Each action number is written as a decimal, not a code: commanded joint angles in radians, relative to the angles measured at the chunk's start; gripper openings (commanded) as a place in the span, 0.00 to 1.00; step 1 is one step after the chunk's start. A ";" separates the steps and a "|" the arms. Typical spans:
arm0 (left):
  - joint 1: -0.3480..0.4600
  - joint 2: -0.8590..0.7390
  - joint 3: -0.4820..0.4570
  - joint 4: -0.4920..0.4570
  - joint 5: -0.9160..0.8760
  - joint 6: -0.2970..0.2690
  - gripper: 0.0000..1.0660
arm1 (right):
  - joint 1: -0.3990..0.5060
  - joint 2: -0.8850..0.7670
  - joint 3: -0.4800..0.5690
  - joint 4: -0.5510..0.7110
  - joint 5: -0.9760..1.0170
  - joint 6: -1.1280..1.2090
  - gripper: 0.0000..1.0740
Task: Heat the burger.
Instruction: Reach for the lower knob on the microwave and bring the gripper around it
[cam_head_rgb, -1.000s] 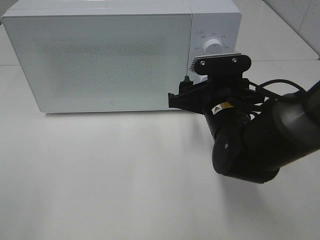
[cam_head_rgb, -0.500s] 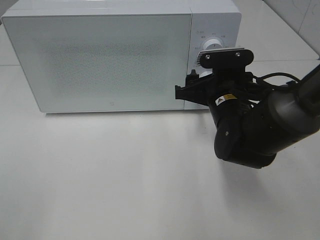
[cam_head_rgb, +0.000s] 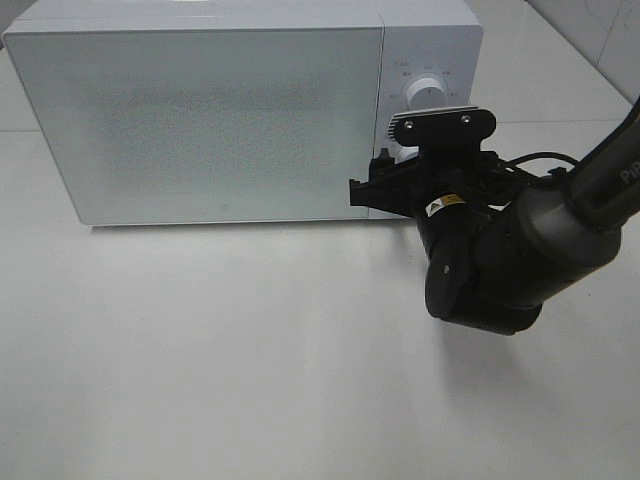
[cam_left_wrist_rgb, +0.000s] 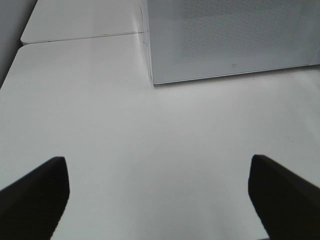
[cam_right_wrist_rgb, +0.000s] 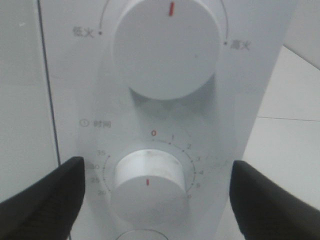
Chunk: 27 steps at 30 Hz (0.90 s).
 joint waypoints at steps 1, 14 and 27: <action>0.002 -0.024 0.003 -0.010 -0.003 0.001 0.84 | -0.007 0.000 -0.007 -0.016 -0.014 0.011 0.71; 0.002 -0.024 0.003 -0.010 -0.003 0.001 0.84 | -0.010 0.001 -0.008 -0.051 0.002 0.014 0.70; 0.002 -0.024 0.003 -0.010 -0.003 0.001 0.84 | -0.012 0.001 -0.020 -0.057 0.040 0.014 0.49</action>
